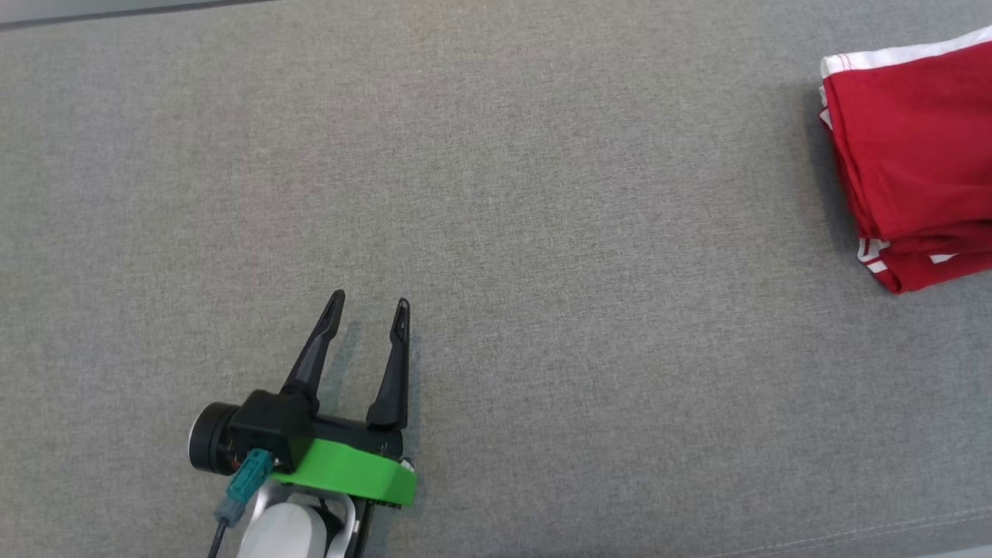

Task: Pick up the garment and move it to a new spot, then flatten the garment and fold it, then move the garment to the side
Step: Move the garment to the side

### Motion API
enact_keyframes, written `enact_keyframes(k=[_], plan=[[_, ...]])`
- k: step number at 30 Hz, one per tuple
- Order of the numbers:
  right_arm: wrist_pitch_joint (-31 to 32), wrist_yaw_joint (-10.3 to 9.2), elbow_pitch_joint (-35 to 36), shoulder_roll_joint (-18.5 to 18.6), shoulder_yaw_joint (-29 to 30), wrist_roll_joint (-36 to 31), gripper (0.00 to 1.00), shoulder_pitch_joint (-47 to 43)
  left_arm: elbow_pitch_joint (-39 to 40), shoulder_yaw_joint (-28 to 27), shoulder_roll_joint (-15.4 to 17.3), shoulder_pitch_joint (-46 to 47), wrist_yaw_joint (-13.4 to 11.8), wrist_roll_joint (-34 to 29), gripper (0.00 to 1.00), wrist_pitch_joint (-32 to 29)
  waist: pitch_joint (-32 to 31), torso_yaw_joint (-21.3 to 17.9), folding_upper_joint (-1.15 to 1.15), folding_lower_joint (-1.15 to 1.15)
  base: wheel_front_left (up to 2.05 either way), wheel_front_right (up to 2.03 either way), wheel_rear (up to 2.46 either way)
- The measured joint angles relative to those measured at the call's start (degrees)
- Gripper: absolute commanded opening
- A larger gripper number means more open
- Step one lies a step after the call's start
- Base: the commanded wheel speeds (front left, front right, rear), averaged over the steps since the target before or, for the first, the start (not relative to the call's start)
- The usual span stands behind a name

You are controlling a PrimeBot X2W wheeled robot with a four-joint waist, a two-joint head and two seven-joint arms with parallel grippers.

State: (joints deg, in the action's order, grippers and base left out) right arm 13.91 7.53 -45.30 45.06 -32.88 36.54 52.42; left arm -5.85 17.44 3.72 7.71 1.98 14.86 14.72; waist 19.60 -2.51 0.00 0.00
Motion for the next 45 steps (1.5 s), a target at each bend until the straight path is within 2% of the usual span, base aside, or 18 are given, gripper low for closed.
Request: enact_keyframes(k=[6,15,16,17,18,19,26,35,45], plan=[[-2.46,0.00,-4.04,0.30,0.12,-5.27,0.00,2.26,0.59,1.03,0.03,0.35,-0.01,-0.37,1.00,-0.37,1.49,0.63,0.00,0.00,0.00,0.00,0.00],[-5.87,0.01,-11.34,-1.51,1.03,-12.05,0.00,4.44,0.75,1.86,0.27,1.02,-0.05,-0.70,1.00,-0.79,2.61,1.09,0.00,0.00,0.00,0.00,0.00],[-6.59,0.01,-12.35,-1.70,1.70,-12.58,0.16,4.77,0.76,1.88,0.31,1.09,-0.07,-0.70,1.00,-0.82,2.62,1.10,0.00,0.00,0.00,0.00,0.00],[-7.32,0.01,-13.30,-2.00,2.32,-12.98,0.46,5.08,0.76,1.91,0.36,1.11,-0.13,-0.70,1.00,-0.88,2.60,1.09,0.00,0.00,0.00,0.00,0.00],[-7.92,0.01,-14.13,-2.35,2.68,-13.60,0.82,5.34,0.77,1.96,0.43,1.12,-0.22,-0.70,1.00,-0.98,2.57,1.07,0.00,0.00,0.00,0.00,0.00],[-8.48,0.01,-14.75,-2.81,2.92,-14.16,1.00,5.45,0.75,1.93,0.46,1.12,-0.23,-0.69,1.00,-1.02,2.50,1.03,0.00,0.00,0.00,0.00,0.00],[-12.20,0.01,-17.96,-6.17,4.52,-16.47,1.00,5.77,0.54,1.97,0.74,1.12,-0.68,-0.52,1.00,-1.04,1.71,0.16,0.00,0.00,0.00,0.00,0.00],[-17.26,0.01,-18.27,-10.22,4.61,-17.66,1.00,6.66,0.21,1.11,1.34,1.10,-1.08,0.48,1.00,-1.11,-0.31,-1.06,0.00,0.00,0.00,0.00,0.00],[-24.18,0.00,-15.85,-19.64,6.19,-14.46,1.00,7.32,-1.65,-5.55,3.31,1.14,-3.20,3.88,1.00,-0.45,-5.27,-2.17,0.00,0.00,0.00,0.00,0.00]])
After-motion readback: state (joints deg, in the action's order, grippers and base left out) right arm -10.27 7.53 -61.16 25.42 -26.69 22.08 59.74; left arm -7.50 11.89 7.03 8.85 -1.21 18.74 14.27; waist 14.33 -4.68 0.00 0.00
